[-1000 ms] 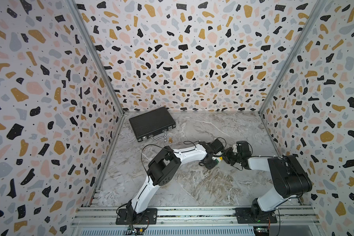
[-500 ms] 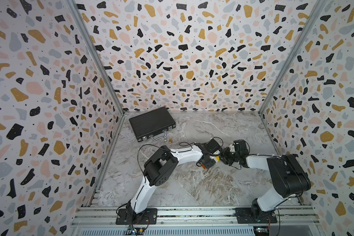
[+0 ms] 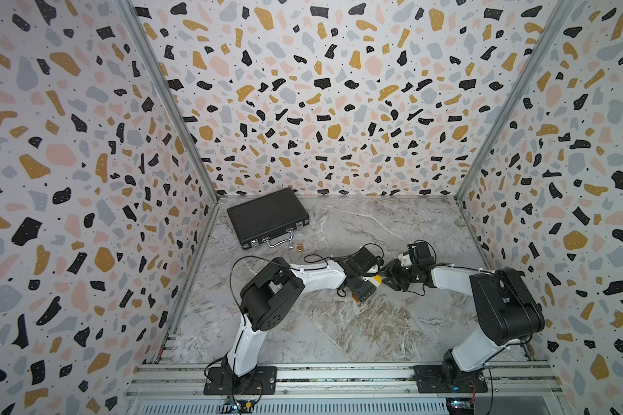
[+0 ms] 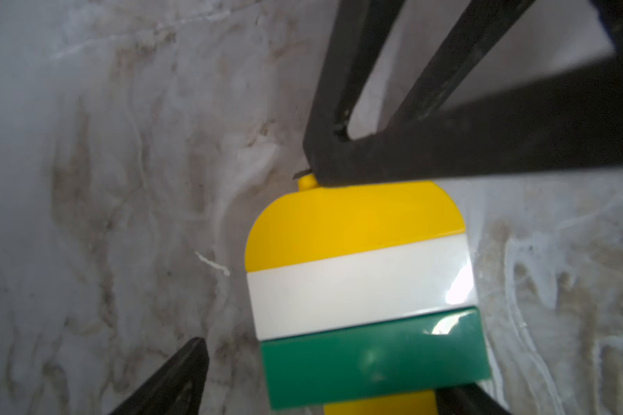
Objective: Assemble an ice cream with lego
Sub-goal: Assemble the lego brick with the lego brick, then reset both arms
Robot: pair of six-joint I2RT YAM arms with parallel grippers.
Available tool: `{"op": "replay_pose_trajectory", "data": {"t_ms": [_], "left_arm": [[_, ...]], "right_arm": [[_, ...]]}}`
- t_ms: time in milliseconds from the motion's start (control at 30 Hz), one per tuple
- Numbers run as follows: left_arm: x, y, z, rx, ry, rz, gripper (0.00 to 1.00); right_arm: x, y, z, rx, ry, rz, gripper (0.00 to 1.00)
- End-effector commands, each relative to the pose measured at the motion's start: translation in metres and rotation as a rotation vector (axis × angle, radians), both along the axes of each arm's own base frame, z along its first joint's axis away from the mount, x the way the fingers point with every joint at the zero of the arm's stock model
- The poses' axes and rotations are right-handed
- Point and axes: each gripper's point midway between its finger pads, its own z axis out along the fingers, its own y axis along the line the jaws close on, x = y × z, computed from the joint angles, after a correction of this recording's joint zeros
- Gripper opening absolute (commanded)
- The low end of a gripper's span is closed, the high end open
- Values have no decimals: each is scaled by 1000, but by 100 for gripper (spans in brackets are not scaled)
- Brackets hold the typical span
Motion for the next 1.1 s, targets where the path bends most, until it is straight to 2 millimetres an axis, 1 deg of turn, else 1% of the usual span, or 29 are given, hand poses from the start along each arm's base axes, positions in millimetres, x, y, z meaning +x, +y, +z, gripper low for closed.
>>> {"op": "replay_pose_trajectory", "data": {"t_ms": [0, 100, 133, 267, 367, 467, 500, 633, 667, 733, 833, 900, 933, 967, 1033, 1067], "left_arm": [[-15, 33, -21, 96, 38, 17, 90], [-21, 36, -17, 74, 42, 18, 94], [-23, 38, -16, 75, 43, 20, 100], [-29, 41, -14, 60, 57, 18, 100], [-37, 43, -4, 20, 70, 29, 99], [-48, 47, 22, -87, 59, 50, 99], [-51, 49, 35, -132, 47, 64, 99], [-63, 65, 68, -235, 35, 133, 99], [-64, 66, 83, -295, 14, 146, 100], [-65, 78, 110, -379, -30, 195, 100], [-54, 113, 156, -488, -171, 320, 99], [-43, 142, 189, -548, -293, 429, 99], [-38, 156, 203, -565, -352, 477, 99], [-33, 173, 215, -576, -411, 533, 99], [-24, 200, 235, -590, -501, 602, 99], [-18, 218, 243, -588, -554, 655, 99]], "right_arm": [[-43, -5, -33, -59, 196, 45, 46], [-38, -2, -34, -49, 191, 47, 46], [-37, -2, -36, -45, 194, 47, 46], [-32, 2, -39, -29, 193, 51, 46], [-28, 1, -36, -41, 177, 58, 46], [-23, -6, -26, -95, 126, 55, 47], [-19, -10, -22, -119, 99, 53, 47], [-6, -29, -5, -220, 9, 26, 47], [-1, -35, 2, -251, -30, 17, 47], [7, -51, 17, -336, -119, -11, 48], [19, -83, 42, -495, -267, -108, 59], [28, -104, 62, -591, -383, -181, 62], [30, -113, 68, -632, -430, -216, 65], [31, -124, 75, -678, -472, -250, 69], [40, -139, 95, -763, -630, -302, 71], [42, -146, 103, -806, -706, -321, 74]]}}
